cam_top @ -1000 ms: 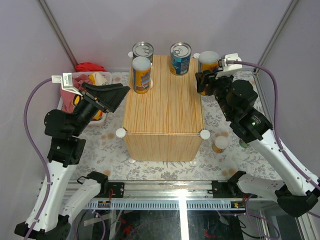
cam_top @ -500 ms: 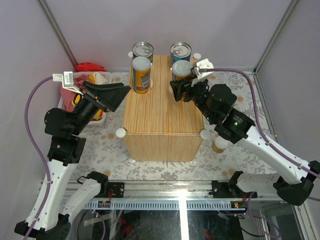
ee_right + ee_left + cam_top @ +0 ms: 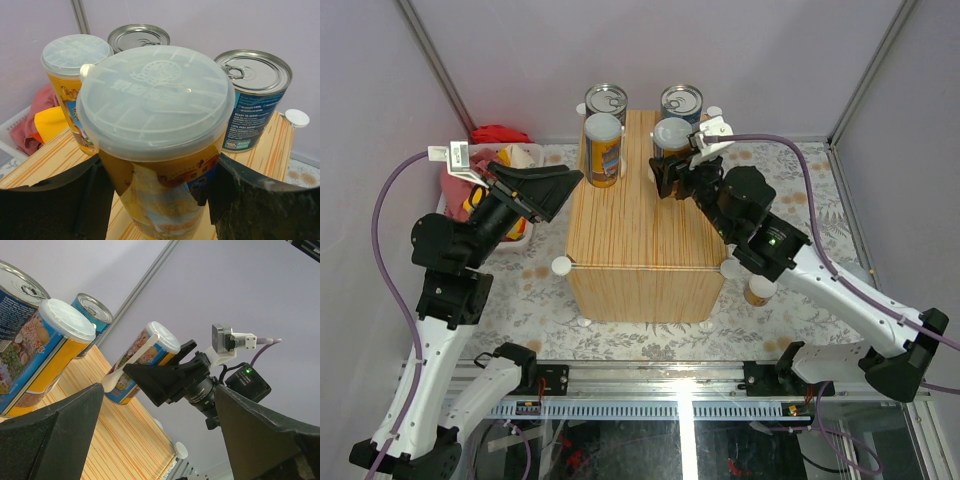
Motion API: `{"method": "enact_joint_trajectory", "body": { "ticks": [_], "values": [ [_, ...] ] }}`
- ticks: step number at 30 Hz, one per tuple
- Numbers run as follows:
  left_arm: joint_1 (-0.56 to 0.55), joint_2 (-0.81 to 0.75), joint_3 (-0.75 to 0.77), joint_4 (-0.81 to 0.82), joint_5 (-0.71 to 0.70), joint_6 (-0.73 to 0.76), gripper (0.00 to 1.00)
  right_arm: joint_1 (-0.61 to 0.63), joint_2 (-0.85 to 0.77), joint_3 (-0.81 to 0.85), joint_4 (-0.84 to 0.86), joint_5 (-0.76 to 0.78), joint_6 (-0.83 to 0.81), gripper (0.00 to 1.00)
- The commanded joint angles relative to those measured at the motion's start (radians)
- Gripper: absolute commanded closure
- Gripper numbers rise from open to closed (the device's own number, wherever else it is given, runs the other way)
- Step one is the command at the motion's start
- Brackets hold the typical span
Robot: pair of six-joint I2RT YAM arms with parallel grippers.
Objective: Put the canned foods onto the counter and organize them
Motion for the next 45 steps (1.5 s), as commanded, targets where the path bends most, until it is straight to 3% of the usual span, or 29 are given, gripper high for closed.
{"method": "enact_joint_trajectory", "body": {
  "ticks": [1,37,42,45],
  "values": [
    [-0.002,-0.009,-0.006,0.044,0.007,-0.002,0.09,0.009,-0.002,0.032,0.262,0.033,-0.012,0.76],
    [-0.002,-0.013,-0.036,0.036,-0.003,0.004,0.09,-0.165,0.103,0.003,0.330,-0.016,0.100,0.75],
    [-0.004,-0.012,-0.042,0.040,-0.001,0.001,0.09,-0.166,0.103,-0.008,0.321,-0.018,0.107,0.68],
    [-0.004,-0.012,-0.045,0.042,-0.002,0.001,0.09,-0.166,0.097,-0.022,0.317,-0.018,0.118,0.54]
  ]
}}
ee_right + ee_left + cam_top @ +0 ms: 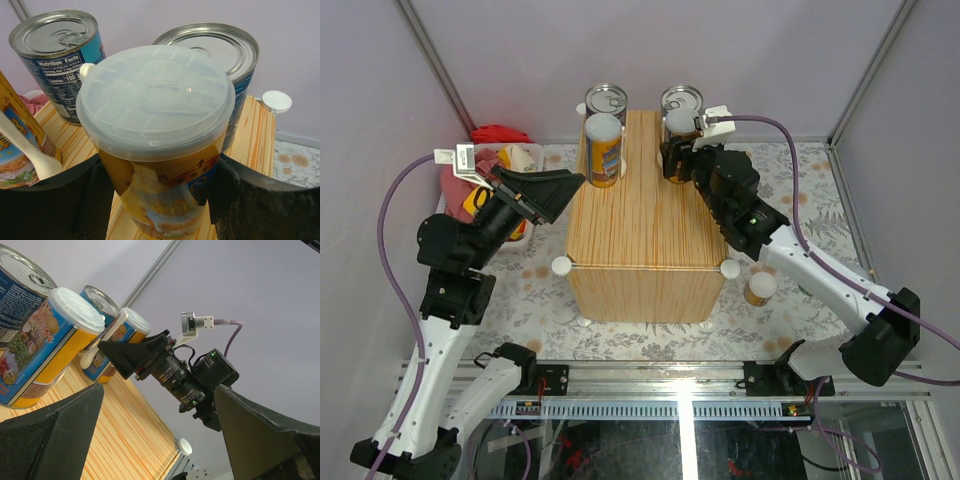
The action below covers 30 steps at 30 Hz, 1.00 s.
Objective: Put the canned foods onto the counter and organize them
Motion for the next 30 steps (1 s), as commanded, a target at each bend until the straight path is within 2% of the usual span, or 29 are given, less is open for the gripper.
{"method": "enact_joint_trajectory", "body": {
  "ticks": [1,5,8,24,30],
  "values": [
    [-0.003,0.000,-0.009,0.045,0.000,0.001,0.09,-0.005,-0.044,0.011,0.180,-0.013,0.036,0.47],
    [-0.003,-0.003,-0.013,0.049,0.000,-0.002,0.09,-0.005,-0.052,0.003,0.164,-0.009,0.041,0.20],
    [-0.004,-0.002,-0.013,0.054,0.002,-0.004,0.09,-0.005,-0.058,0.002,0.156,-0.007,0.041,0.09],
    [-0.005,-0.012,0.000,0.065,-0.005,-0.004,0.09,0.000,-0.125,0.035,0.054,-0.002,0.041,0.02],
    [-0.005,0.005,0.033,0.072,-0.047,-0.002,0.09,0.061,-0.201,0.048,-0.020,0.051,-0.002,0.03]
  ]
}}
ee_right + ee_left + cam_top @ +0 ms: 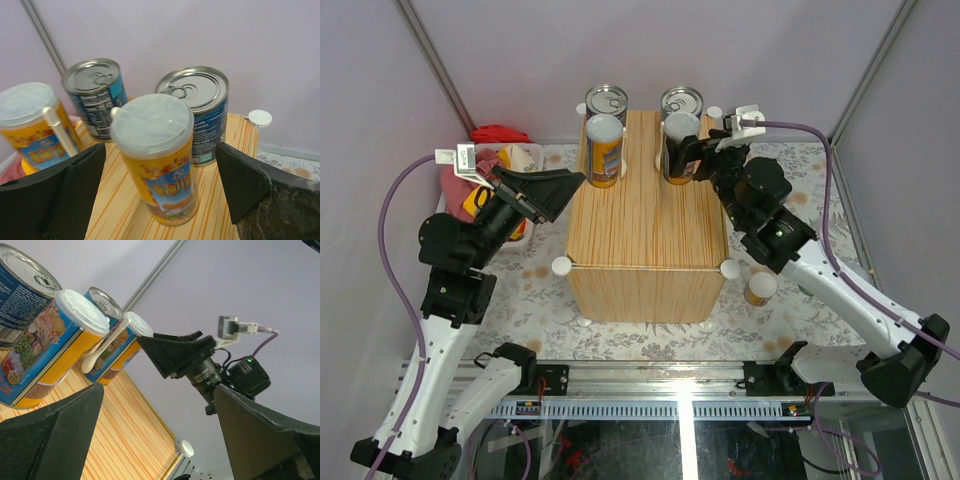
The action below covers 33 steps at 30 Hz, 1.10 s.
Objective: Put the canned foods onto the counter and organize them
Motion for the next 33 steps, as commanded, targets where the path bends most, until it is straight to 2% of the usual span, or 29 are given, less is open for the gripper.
{"method": "enact_joint_trajectory", "body": {
  "ticks": [1,6,12,15,20,25,28,33],
  "values": [
    [-0.005,0.016,0.051,0.070,-0.038,-0.003,0.09,0.064,-0.096,0.062,-0.033,0.070,-0.042,0.03],
    [-0.005,0.054,0.082,0.093,-0.088,-0.024,0.09,0.082,-0.221,0.064,-0.187,0.239,0.018,0.03],
    [-0.005,0.094,0.104,0.121,-0.140,-0.033,0.09,0.082,-0.349,0.081,-0.496,0.526,0.153,0.03],
    [-0.005,0.117,0.127,0.118,-0.181,-0.026,0.09,0.082,-0.393,0.080,-0.679,0.677,0.290,0.03],
    [-0.005,0.149,0.163,0.105,-0.235,-0.008,0.09,0.082,-0.418,0.084,-1.016,0.831,0.659,0.01],
    [-0.004,0.162,0.173,0.088,-0.255,0.003,0.09,0.079,-0.375,0.107,-1.360,0.869,1.046,0.00],
    [-0.004,0.160,0.168,0.080,-0.256,0.006,0.09,0.064,-0.349,0.094,-1.515,0.832,1.238,0.00],
    [-0.005,0.153,0.161,0.067,-0.256,0.012,0.09,-0.034,-0.371,-0.014,-1.471,0.676,1.216,0.00]
  ]
}}
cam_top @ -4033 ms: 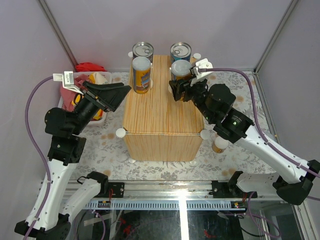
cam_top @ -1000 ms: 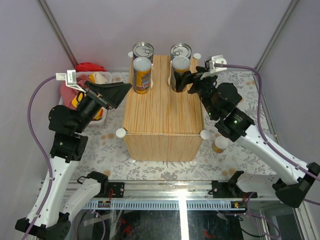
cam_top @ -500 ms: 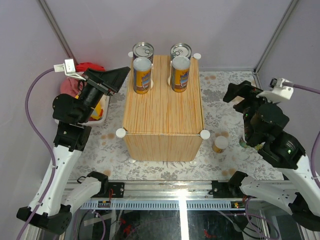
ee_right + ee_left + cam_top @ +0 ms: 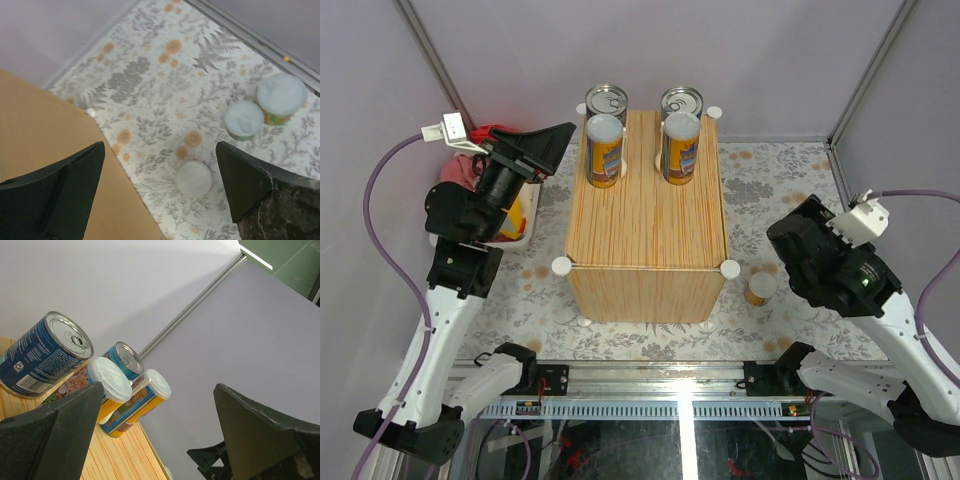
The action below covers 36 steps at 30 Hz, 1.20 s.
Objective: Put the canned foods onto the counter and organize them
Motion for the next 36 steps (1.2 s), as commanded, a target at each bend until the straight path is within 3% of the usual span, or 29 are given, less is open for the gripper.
{"method": "enact_joint_trajectory", "body": {
  "ticks": [1,7,12,36],
  "values": [
    [-0.004,-0.011,0.019,0.018,-0.019,0.031,0.09,-0.094,-0.028,-0.084,-0.036,-0.115,0.114,0.00],
    [-0.005,-0.016,0.014,0.012,-0.018,0.040,0.09,-0.283,-0.007,-0.226,0.099,-0.411,-0.009,0.00],
    [-0.005,-0.023,0.009,0.010,-0.021,0.046,0.08,-0.362,0.031,-0.326,0.201,-0.578,-0.051,0.00],
    [-0.005,-0.018,-0.014,0.021,-0.002,0.038,0.08,-0.411,0.135,-0.520,0.320,-0.755,-0.096,0.01]
  ]
}}
